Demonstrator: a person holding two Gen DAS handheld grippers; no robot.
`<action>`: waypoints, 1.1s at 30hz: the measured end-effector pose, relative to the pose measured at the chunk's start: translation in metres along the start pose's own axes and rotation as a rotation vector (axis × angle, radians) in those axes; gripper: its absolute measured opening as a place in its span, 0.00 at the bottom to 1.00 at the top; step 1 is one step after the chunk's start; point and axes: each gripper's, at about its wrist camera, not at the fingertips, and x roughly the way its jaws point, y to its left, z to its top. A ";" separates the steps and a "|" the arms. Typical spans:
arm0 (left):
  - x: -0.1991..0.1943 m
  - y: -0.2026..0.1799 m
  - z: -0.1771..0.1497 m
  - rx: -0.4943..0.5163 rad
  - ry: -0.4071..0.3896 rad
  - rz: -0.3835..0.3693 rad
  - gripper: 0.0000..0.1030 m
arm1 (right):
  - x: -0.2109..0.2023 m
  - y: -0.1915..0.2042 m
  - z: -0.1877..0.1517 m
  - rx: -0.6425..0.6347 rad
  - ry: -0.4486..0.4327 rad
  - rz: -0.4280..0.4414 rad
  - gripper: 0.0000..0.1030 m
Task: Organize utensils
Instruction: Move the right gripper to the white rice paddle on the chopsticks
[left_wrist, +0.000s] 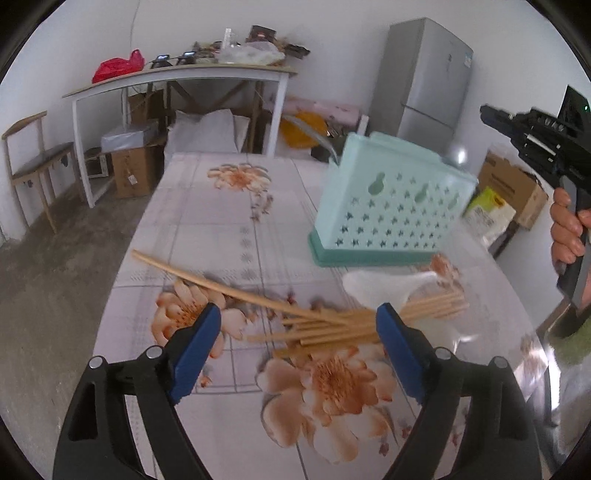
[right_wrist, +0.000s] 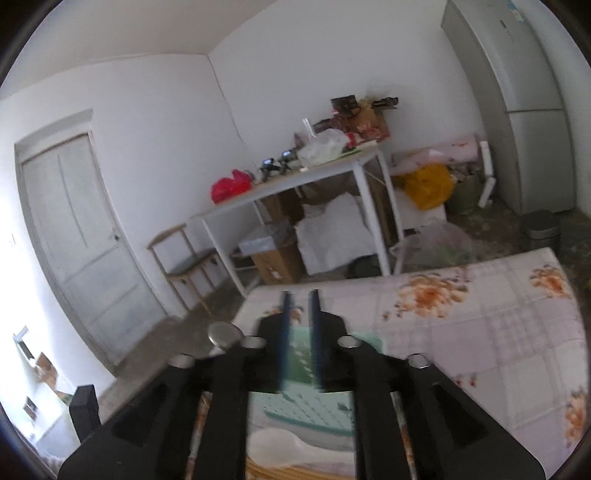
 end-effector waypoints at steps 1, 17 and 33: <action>0.001 -0.003 -0.001 0.010 0.007 -0.001 0.83 | -0.009 0.001 -0.002 -0.005 -0.015 -0.019 0.40; 0.026 -0.005 -0.004 0.090 0.123 -0.001 0.94 | -0.036 0.057 -0.127 -0.211 0.312 -0.102 0.46; 0.023 0.003 -0.009 0.023 0.102 -0.049 0.94 | 0.022 0.088 -0.211 -0.795 0.556 -0.347 0.32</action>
